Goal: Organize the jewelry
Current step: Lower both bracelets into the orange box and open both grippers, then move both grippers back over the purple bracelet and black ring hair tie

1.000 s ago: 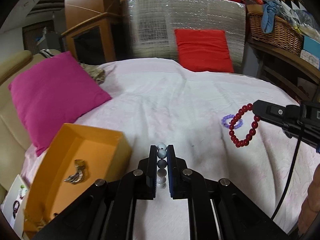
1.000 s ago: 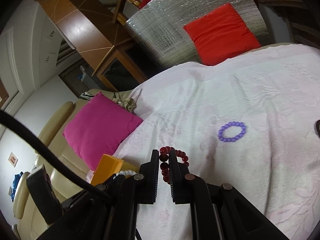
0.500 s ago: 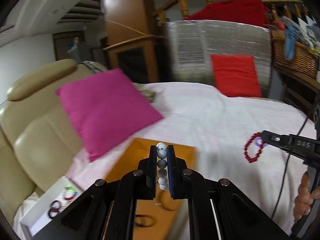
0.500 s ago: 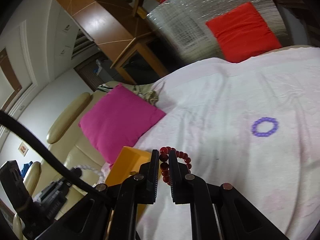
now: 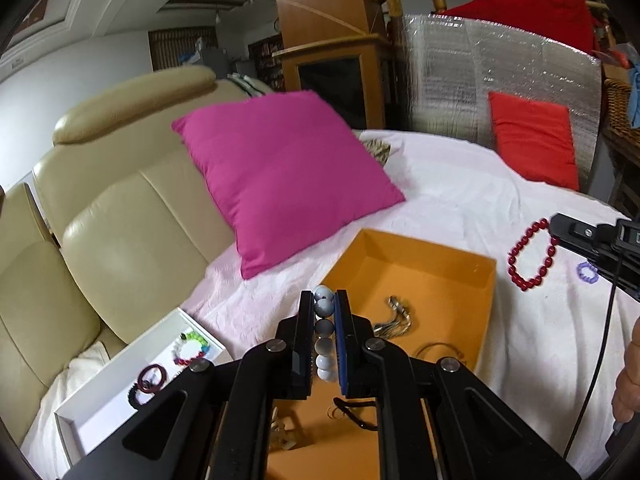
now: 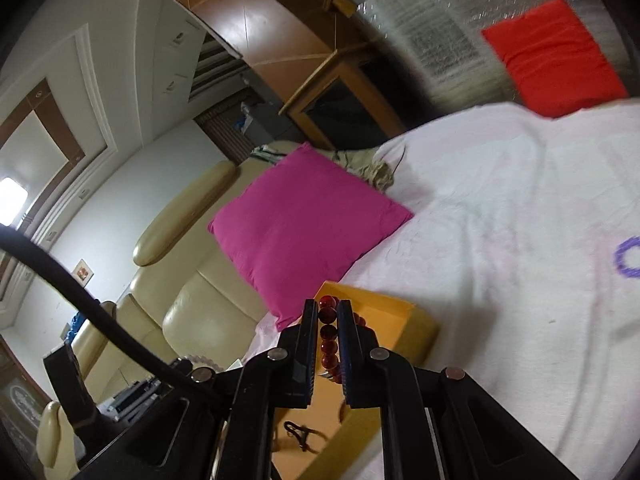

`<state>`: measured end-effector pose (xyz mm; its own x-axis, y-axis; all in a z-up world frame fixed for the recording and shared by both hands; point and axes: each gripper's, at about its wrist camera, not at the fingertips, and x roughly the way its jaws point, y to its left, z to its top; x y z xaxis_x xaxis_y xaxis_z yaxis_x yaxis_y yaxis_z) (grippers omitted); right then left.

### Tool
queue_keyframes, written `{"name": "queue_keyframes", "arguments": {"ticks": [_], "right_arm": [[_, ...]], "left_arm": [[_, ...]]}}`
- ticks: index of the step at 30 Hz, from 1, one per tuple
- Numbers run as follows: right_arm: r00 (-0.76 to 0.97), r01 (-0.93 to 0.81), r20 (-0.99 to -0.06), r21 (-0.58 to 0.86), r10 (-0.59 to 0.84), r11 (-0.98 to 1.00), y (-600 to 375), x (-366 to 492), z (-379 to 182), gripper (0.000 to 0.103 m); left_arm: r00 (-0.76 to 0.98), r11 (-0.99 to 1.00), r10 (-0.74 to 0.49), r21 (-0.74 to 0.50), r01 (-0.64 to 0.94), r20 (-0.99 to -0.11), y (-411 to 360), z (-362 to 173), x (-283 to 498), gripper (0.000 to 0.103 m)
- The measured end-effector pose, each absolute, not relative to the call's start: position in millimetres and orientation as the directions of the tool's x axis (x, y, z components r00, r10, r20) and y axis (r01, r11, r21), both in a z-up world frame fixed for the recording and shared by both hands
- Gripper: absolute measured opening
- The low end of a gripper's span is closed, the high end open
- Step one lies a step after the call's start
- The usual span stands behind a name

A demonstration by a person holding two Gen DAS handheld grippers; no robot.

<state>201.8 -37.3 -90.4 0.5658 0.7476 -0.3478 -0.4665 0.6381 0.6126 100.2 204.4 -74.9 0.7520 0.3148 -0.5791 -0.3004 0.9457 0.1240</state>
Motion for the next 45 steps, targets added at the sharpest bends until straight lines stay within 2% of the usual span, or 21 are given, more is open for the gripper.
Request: {"name": "queue_keyframes", "arguments": {"ticks": [11, 18, 24, 26, 27, 28, 30, 37, 43, 45], "right_arm": [[0.465, -0.497, -0.474, 0.559, 0.748, 0.663, 31, 242, -126, 0.011], [0.423, -0.515, -0.519, 0.536, 0.743, 0.668, 55, 255, -140, 0.011], [0.456, -0.486, -0.574, 0.480, 0.680, 0.730, 59, 267, -147, 0.011], [0.471, -0.441, -0.581, 0.497, 0.664, 0.747, 49, 274, -148, 0.014], [0.479, -0.423, -0.576, 0.510, 0.663, 0.749, 43, 277, -147, 0.014], [0.493, -0.408, -0.563, 0.523, 0.663, 0.748, 35, 279, -145, 0.014], [0.508, -0.388, -0.541, 0.551, 0.671, 0.738, 22, 281, -139, 0.015], [0.566, -0.347, -0.481, 0.597, 0.669, 0.723, -23, 271, -115, 0.015], [0.593, -0.302, -0.503, 0.585, 0.628, 0.753, -56, 258, -106, 0.015], [0.598, -0.284, -0.512, 0.584, 0.616, 0.760, -70, 255, -104, 0.018]], "left_arm": [[0.614, 0.951, 0.266, 0.098, -0.292, -0.744, 217, -132, 155, 0.010], [0.546, 0.946, 0.276, 0.123, -0.301, -0.791, 218, -153, 177, 0.010], [0.494, 0.936, 0.298, 0.149, -0.319, -0.817, 221, -162, 187, 0.010], [0.486, 0.930, 0.317, 0.168, -0.327, -0.814, 221, -160, 187, 0.017], [0.489, 0.927, 0.325, 0.172, -0.333, -0.810, 221, -158, 186, 0.030], [0.496, 0.923, 0.335, 0.174, -0.342, -0.801, 220, -154, 184, 0.047], [0.526, 0.916, 0.359, 0.182, -0.358, -0.771, 217, -143, 178, 0.056], [0.583, 0.915, 0.385, 0.214, -0.341, -0.715, 191, -112, 159, 0.059], [0.639, 0.929, 0.365, 0.227, -0.291, -0.677, 151, -88, 146, 0.066], [0.660, 0.936, 0.351, 0.227, -0.270, -0.664, 136, -82, 144, 0.069]]}}
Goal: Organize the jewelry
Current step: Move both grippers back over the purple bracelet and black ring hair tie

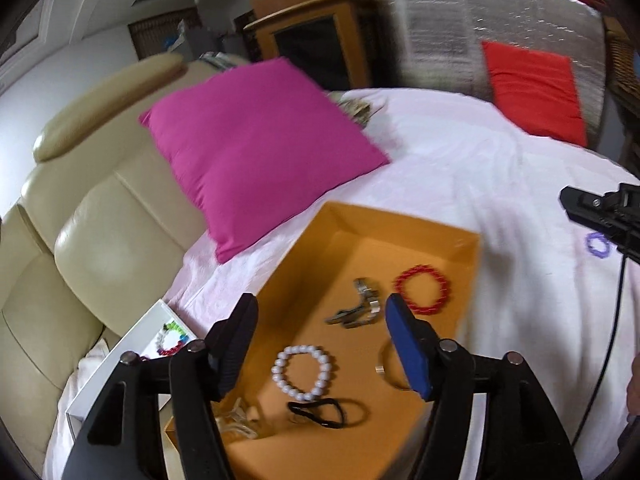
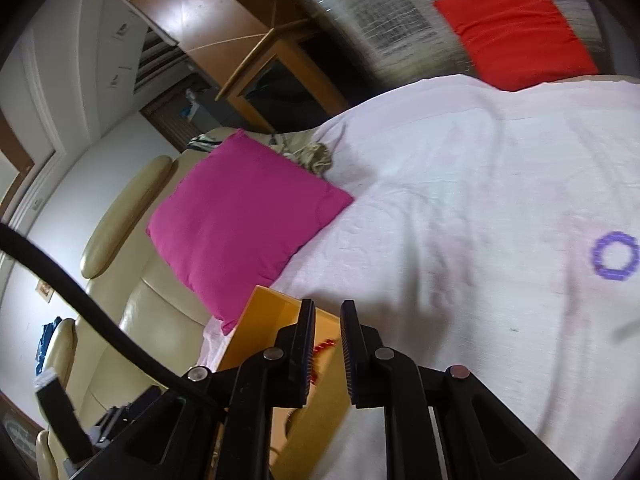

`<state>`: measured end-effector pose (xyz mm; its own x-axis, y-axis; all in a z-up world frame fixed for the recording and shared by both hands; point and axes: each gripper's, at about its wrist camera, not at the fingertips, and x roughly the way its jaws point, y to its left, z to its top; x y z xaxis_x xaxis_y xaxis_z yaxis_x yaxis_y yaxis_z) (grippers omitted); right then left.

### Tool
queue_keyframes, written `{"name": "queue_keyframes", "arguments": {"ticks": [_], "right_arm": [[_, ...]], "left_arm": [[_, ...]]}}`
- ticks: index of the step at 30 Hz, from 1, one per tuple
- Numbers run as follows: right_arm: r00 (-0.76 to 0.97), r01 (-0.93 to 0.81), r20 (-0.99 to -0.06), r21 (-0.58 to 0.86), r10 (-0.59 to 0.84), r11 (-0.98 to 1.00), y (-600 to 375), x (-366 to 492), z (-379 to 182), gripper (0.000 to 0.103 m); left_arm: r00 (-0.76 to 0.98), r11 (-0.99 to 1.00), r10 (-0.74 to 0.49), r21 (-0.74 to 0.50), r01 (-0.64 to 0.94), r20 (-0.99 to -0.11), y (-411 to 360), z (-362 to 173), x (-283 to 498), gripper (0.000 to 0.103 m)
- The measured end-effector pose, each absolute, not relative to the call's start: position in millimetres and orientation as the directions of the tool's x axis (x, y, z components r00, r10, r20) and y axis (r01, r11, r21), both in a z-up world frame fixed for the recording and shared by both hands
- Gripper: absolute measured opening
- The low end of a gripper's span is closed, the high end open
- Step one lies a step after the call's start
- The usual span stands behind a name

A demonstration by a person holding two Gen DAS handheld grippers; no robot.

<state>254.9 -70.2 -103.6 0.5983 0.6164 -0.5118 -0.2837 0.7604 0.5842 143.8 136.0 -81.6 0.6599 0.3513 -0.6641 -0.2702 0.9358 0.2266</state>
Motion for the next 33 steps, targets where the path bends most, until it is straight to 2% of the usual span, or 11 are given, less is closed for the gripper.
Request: {"name": "queue_keyframes", "arguments": {"ticks": [2, 4, 9, 17, 19, 21, 24, 33], "right_arm": [[0.611, -0.265, -0.514, 0.583, 0.602, 0.768, -88, 249, -100, 0.029], [0.635, -0.247, -0.512, 0.575, 0.578, 0.780, -110, 241, -95, 0.031], [0.685, -0.175, -0.520, 0.563, 0.511, 0.807, -171, 226, -87, 0.031], [0.732, 0.041, -0.556, 0.614, 0.394, 0.788, -296, 199, -92, 0.031], [0.737, 0.109, -0.578, 0.613, 0.350, 0.783, -327, 189, -97, 0.031], [0.738, 0.165, -0.593, 0.621, 0.322, 0.766, -353, 181, -102, 0.031], [0.747, 0.234, -0.596, 0.650, 0.294, 0.723, -386, 171, -110, 0.031], [0.714, 0.342, -0.652, 0.642, 0.255, 0.686, -434, 178, -137, 0.031]], "left_arm": [[0.675, 0.940, 0.342, 0.235, -0.248, -0.654, 120, -76, 142, 0.070], [0.690, 0.945, 0.326, 0.249, -0.212, -0.646, 100, -72, 142, 0.070], [0.714, 0.951, 0.291, 0.276, -0.141, -0.637, 56, -69, 141, 0.070], [0.745, 0.952, 0.228, 0.304, -0.036, -0.626, -12, -60, 145, 0.070], [0.755, 0.953, 0.215, 0.302, -0.024, -0.620, -26, -57, 150, 0.078], [0.766, 0.955, 0.208, 0.297, -0.023, -0.609, -39, -54, 157, 0.081], [0.780, 0.964, 0.168, 0.266, -0.002, -0.603, -61, -54, 173, 0.081], [0.727, 0.985, 0.048, 0.153, 0.079, -0.685, -98, -110, 235, 0.081]]}}
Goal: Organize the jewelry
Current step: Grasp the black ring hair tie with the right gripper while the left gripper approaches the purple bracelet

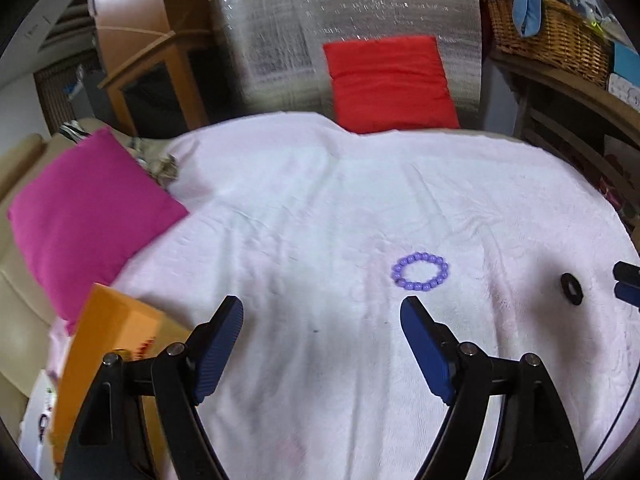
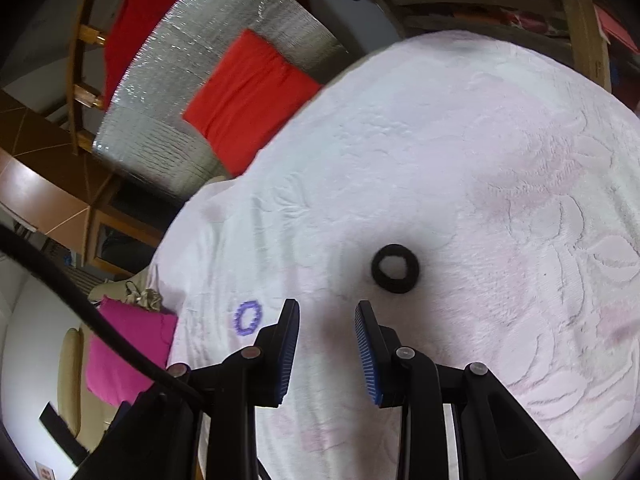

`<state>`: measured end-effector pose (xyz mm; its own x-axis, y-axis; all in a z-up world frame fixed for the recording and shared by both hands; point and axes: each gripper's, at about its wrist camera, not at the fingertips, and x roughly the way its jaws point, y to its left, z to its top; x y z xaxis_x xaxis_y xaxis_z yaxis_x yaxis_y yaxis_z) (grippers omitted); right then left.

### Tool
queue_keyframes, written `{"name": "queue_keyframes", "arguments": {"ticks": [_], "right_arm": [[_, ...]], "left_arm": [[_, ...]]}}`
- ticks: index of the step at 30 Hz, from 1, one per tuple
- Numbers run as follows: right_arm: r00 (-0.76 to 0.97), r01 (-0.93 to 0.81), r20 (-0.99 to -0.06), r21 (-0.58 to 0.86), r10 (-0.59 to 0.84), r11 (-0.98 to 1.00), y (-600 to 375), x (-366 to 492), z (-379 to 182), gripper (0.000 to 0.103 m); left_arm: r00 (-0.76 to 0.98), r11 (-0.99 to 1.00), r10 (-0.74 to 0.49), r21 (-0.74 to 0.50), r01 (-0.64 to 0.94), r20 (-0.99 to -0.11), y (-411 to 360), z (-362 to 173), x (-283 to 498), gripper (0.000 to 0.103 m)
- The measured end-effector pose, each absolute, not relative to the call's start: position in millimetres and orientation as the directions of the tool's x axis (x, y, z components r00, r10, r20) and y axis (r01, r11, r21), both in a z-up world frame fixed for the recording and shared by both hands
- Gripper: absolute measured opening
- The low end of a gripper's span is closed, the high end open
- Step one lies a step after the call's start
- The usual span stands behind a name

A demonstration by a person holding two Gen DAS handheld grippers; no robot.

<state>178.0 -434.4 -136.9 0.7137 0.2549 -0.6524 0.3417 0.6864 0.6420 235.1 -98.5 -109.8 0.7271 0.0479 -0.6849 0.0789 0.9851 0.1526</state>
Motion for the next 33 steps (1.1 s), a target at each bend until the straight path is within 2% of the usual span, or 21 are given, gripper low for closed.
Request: {"name": "queue_keyframes", "arguments": {"ticks": [5, 7, 13, 20, 22, 25, 33], "right_arm": [[0.686, 0.381, -0.696, 0.592, 0.211, 0.710, -448, 194, -153, 0.031], [0.669, 0.407, -0.719, 0.564, 0.186, 0.718, -455, 202, -164, 0.031], [0.648, 0.426, -0.745, 0.530, 0.162, 0.733, -460, 219, -182, 0.031], [0.595, 0.464, -0.798, 0.438, 0.095, 0.770, -457, 237, -203, 0.031], [0.586, 0.467, -0.806, 0.416, 0.079, 0.780, -456, 239, -207, 0.027], [0.593, 0.452, -0.803, 0.389, 0.056, 0.802, -453, 237, -204, 0.011], [0.677, 0.402, -0.728, 0.490, 0.109, 0.773, -445, 222, -184, 0.011]], "left_arm": [[0.712, 0.983, 0.031, 0.149, 0.104, -0.702, -100, -144, 252, 0.081], [0.676, 0.978, 0.046, 0.170, 0.119, -0.735, -102, -157, 262, 0.081], [0.700, 0.971, -0.004, 0.165, 0.174, -0.714, -96, -150, 278, 0.081], [0.685, 0.966, -0.035, 0.150, 0.209, -0.728, -90, -161, 283, 0.081], [0.690, 0.966, -0.062, 0.131, 0.224, -0.721, -91, -160, 282, 0.081], [0.692, 0.963, -0.106, 0.100, 0.251, -0.714, -94, -159, 283, 0.081], [0.706, 0.936, -0.186, 0.095, 0.338, -0.683, -117, -162, 288, 0.076]]}}
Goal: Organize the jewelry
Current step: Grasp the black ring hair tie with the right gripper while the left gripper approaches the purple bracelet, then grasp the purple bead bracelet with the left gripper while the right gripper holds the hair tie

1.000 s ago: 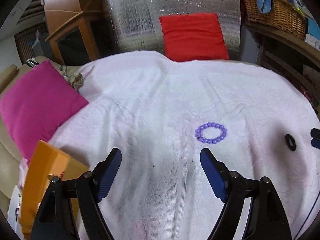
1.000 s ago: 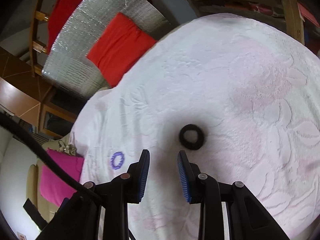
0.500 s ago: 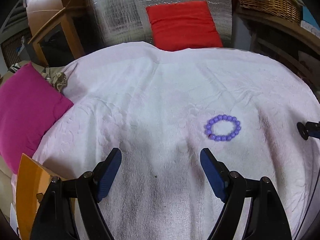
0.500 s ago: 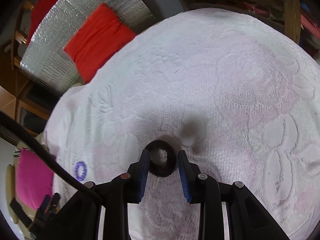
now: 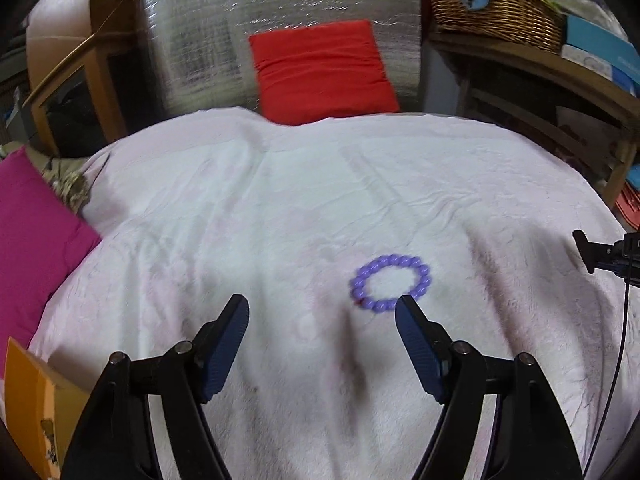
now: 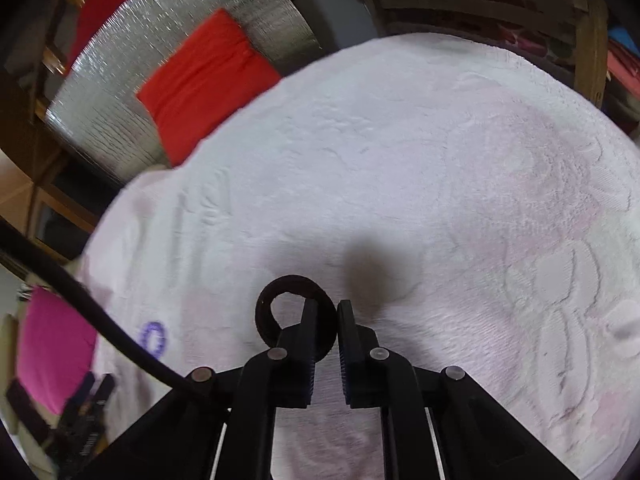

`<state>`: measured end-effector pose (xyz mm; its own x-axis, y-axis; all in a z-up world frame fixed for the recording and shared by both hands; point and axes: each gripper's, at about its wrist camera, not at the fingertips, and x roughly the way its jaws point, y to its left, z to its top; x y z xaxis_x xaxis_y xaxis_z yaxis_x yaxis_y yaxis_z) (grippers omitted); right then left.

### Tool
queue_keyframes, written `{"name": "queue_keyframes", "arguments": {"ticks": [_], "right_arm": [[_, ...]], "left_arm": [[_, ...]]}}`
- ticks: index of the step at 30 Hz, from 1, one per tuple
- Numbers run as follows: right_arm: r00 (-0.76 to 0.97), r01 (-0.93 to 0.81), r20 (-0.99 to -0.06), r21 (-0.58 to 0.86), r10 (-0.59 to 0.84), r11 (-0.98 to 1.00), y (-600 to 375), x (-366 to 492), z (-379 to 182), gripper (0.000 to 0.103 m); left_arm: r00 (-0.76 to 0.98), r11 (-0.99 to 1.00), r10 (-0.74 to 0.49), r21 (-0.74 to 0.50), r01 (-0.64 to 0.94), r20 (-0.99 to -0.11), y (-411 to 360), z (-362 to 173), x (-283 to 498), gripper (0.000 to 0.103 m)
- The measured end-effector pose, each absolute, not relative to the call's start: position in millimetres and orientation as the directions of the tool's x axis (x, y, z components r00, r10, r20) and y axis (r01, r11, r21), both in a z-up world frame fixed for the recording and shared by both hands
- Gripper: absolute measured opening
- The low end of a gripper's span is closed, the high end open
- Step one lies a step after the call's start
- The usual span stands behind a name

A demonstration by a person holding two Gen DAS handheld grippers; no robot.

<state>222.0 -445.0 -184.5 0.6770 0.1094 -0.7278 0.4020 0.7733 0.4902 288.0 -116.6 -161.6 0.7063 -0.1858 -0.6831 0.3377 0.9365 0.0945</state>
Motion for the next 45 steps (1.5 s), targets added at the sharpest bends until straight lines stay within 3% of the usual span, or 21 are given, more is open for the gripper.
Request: {"name": "queue_keyframes", "arguments": {"ticks": [5, 16, 17, 20, 22, 24, 30, 37, 45], "right_arm": [[0.677, 0.384, -0.723, 0.506, 0.137, 0.772, -433, 227, -184, 0.011], [0.668, 0.369, -0.729, 0.498, 0.149, 0.784, -421, 241, -191, 0.011], [0.666, 0.367, -0.730, 0.499, 0.153, 0.785, -420, 242, -192, 0.011], [0.664, 0.360, -0.732, 0.491, 0.152, 0.793, -418, 245, -193, 0.011], [0.662, 0.353, -0.733, 0.487, 0.155, 0.799, -415, 246, -194, 0.011], [0.659, 0.345, -0.734, 0.486, 0.161, 0.803, -413, 248, -194, 0.011], [0.675, 0.326, -0.720, 0.485, 0.159, 0.812, -409, 243, -187, 0.011], [0.694, 0.287, -0.699, 0.491, 0.175, 0.823, -397, 237, -173, 0.011], [0.694, 0.220, -0.683, 0.505, 0.230, 0.835, -368, 233, -162, 0.011]], "left_arm": [[0.698, 0.909, -0.223, 0.113, 0.400, -0.681, -134, -167, 299, 0.076], [0.568, 0.849, -0.295, 0.062, 0.525, -0.768, -171, -193, 324, 0.076], [0.561, 0.847, -0.294, 0.061, 0.528, -0.773, -172, -195, 325, 0.074], [0.510, 0.844, -0.326, -0.002, 0.536, -0.796, -173, -200, 333, 0.053], [0.487, 0.844, -0.341, -0.033, 0.536, -0.804, -174, -198, 335, 0.034], [0.485, 0.845, -0.337, -0.032, 0.534, -0.807, -175, -197, 334, 0.024], [0.454, 0.847, -0.336, -0.054, 0.528, -0.826, -174, -192, 325, 0.011], [0.432, 0.850, -0.333, -0.068, 0.522, -0.838, -166, -182, 296, 0.010], [0.517, 0.871, -0.281, 0.011, 0.490, -0.809, -150, -162, 249, 0.010]]}}
